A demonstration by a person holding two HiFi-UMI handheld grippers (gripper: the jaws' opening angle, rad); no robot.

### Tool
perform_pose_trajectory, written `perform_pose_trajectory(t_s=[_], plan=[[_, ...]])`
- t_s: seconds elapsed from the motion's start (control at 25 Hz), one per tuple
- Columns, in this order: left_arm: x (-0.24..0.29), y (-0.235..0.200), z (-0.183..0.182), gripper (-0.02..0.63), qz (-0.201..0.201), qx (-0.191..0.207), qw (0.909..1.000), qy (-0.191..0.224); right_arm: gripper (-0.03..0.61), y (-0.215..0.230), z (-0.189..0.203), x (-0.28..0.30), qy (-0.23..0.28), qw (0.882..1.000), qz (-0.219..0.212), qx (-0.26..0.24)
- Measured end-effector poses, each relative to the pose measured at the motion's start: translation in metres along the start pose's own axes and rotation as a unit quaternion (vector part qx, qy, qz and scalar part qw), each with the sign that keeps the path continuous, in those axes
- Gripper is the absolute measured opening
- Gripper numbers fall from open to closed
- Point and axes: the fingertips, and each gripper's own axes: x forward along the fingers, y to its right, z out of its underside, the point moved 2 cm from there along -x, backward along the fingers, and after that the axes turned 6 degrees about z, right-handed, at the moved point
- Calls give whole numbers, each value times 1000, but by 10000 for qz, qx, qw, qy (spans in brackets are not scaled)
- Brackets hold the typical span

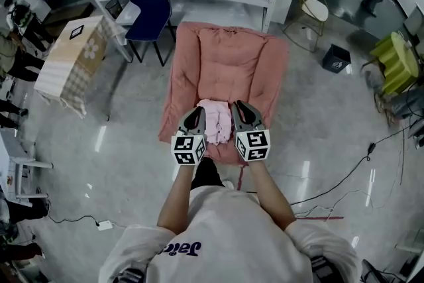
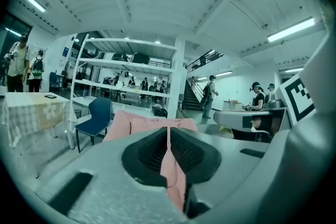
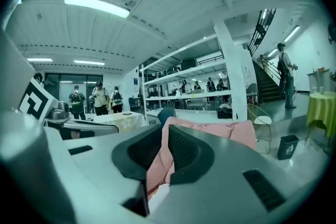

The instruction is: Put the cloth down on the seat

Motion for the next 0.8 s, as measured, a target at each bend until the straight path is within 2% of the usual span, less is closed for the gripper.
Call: perform_pose_trajectory(t_s=[0.28, 0.48, 0.8], plan=[[-23, 25, -51, 14, 11, 291, 9977, 606, 23, -7, -47, -28, 447, 9986, 98, -259], [-38, 40, -69, 12, 8, 535, 9948, 862, 18, -9, -52, -43, 497, 9982, 127, -305], [-54, 46, -79, 12, -23, 595, 9930, 1019, 17, -10, -53, -56, 548, 9979, 262, -211]])
